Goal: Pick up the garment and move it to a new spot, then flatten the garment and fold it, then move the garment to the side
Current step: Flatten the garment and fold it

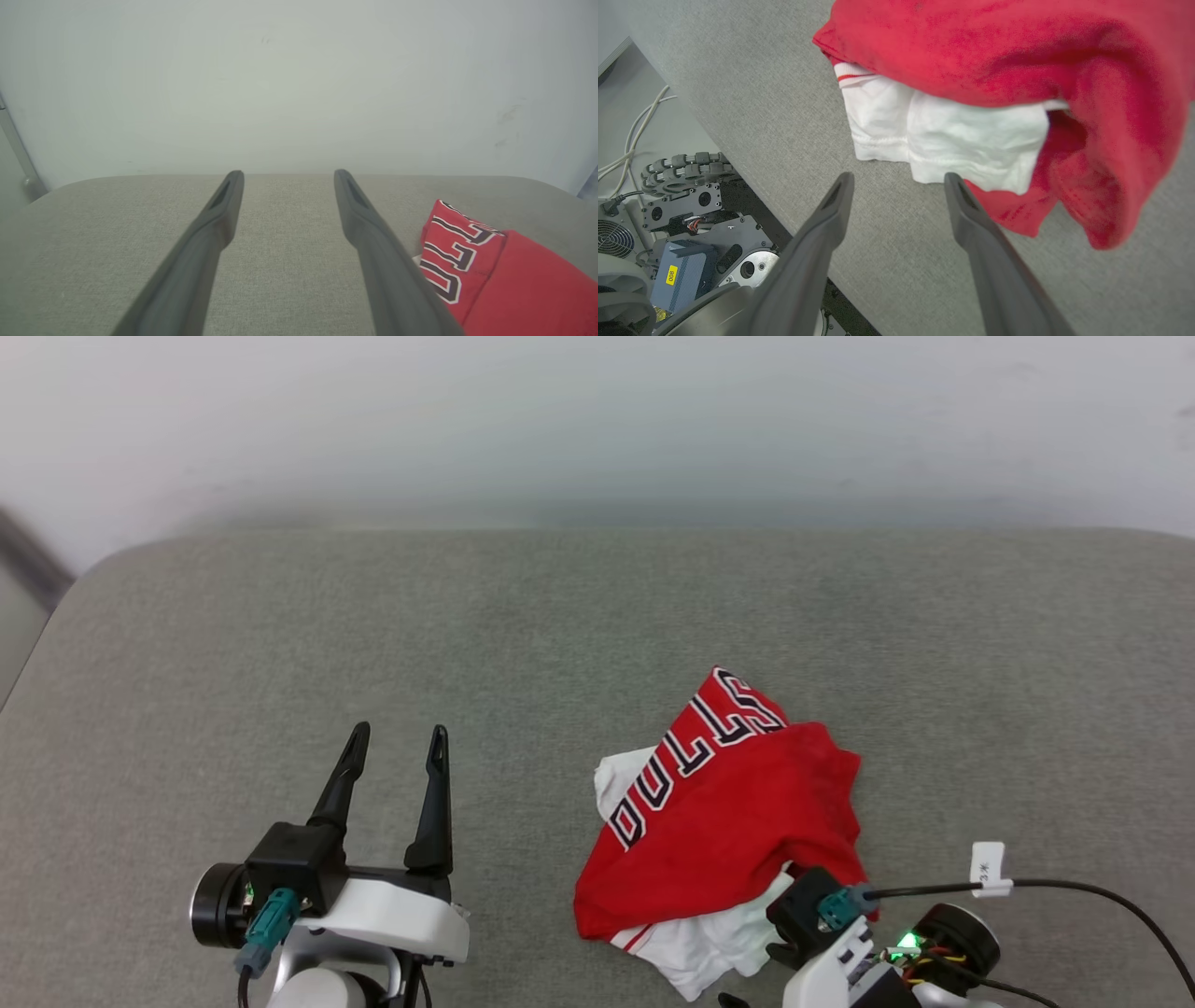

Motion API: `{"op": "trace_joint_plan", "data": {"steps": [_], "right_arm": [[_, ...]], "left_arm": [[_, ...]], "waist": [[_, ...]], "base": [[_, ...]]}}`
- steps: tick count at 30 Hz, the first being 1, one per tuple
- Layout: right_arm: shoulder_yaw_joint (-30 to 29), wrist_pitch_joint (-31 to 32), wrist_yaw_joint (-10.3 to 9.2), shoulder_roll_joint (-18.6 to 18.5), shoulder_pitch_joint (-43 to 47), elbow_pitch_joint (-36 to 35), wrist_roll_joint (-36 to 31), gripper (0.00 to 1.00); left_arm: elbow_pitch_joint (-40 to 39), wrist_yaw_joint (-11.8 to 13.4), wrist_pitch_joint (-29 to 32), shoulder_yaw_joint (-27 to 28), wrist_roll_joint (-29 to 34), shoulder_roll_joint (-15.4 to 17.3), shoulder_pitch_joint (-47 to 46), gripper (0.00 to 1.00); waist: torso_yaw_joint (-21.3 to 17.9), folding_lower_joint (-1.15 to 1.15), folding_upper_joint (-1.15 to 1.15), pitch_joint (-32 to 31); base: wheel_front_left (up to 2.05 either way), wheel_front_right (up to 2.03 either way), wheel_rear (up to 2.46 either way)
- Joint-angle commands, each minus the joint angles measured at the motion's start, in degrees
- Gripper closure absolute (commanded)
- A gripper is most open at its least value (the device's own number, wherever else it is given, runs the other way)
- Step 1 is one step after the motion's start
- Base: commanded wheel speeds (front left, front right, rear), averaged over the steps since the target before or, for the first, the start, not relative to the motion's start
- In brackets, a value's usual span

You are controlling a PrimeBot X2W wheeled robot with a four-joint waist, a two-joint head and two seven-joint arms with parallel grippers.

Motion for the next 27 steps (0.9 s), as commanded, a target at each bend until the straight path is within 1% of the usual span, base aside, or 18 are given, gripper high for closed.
{"op": "trace_joint_plan", "data": {"steps": [1, 7, 11, 13, 14, 15, 16, 17, 18, 21, 27], "right_arm": [[2.1, 0.4, -0.02, -0.6, -2.4, 2.0, 1.0, 0.00], [7.2, 0.5, -0.02, -1.0, -7.8, 11.3, 3.8, 0.00], [10.1, 1.7, -0.02, -1.2, -9.4, 18.1, 6.0, 0.00], [11.4, 2.6, -0.02, -1.0, -9.4, 20.3, 7.3, 0.00], [11.4, 2.6, -0.02, -1.0, -9.4, 20.3, 7.3, 0.00], [12.6, 3.6, -0.02, -1.2, -9.3, 21.8, 8.7, 0.06], [13.0, 3.9, -0.02, -1.3, -9.3, 22.1, 9.3, 0.68], [13.0, 3.9, -0.02, -1.3, -9.3, 22.1, 9.3, 0.68], [13.3, 3.8, -0.01, -1.4, -9.6, 22.1, 9.6, 1.00], [13.4, 2.2, 0.04, -1.8, -10.9, 20.8, 9.6, 1.00], [10.4, -5.4, -0.02, -1.6, -14.2, 14.6, 7.1, 1.00]], "left_arm": [[-0.4, 0.1, -0.3, 0.0, 0.5, -0.5, -1.0, 0.00], [-1.5, -0.4, -0.4, 0.0, 1.2, -2.2, -2.3, 0.00], [-1.6, -0.9, -0.5, 0.5, 1.6, -3.3, -2.4, 0.00], [-1.5, -1.2, -0.5, 0.8, 1.9, -3.6, -2.4, 0.00], [-1.5, -1.2, -0.5, 0.8, 1.9, -3.6, -2.4, 0.00], [-1.4, -1.4, -0.5, 1.2, 2.2, -4.0, -2.3, 0.00], [-1.4, -1.6, -0.5, 1.4, 2.3, -4.2, -2.1, 0.00], [-1.4, -1.6, -0.5, 1.4, 2.3, -4.2, -2.1, 0.00], [-1.3, -1.7, -0.5, 1.7, 2.5, -4.3, -2.0, 0.00], [-1.1, -2.1, -0.5, 2.4, 2.8, -4.5, -1.5, 0.00], [-0.6, -2.8, -0.4, 3.4, 3.6, -4.7, -0.6, 0.00]], "waist": [[2.0, 0.00, 0.00, 1.9], [4.7, 0.00, 0.00, 4.8], [5.8, 0.00, 0.00, 5.7], [6.1, 0.00, 0.00, 5.8], [6.1, 0.00, 0.00, 5.8], [6.2, 0.00, 0.00, 5.8], [6.2, 0.00, 0.00, 5.7], [6.2, 0.00, 0.00, 5.7], [6.2, 0.00, 0.00, 5.6], [5.7, 0.00, 0.00, 5.0], [3.9, 0.00, 0.00, 2.9]], "base": [[0.00, 0.00, 0.00], [0.00, 0.00, 0.00], [0.00, 0.00, 0.00], [0.00, 0.00, 0.00], [0.00, 0.00, 0.00], [0.00, 0.00, 0.00], [0.00, 0.00, 0.00], [0.00, 0.00, 0.00], [0.00, 0.00, 0.00], [0.00, 0.00, 0.00], [0.00, 0.00, 0.00]]}}
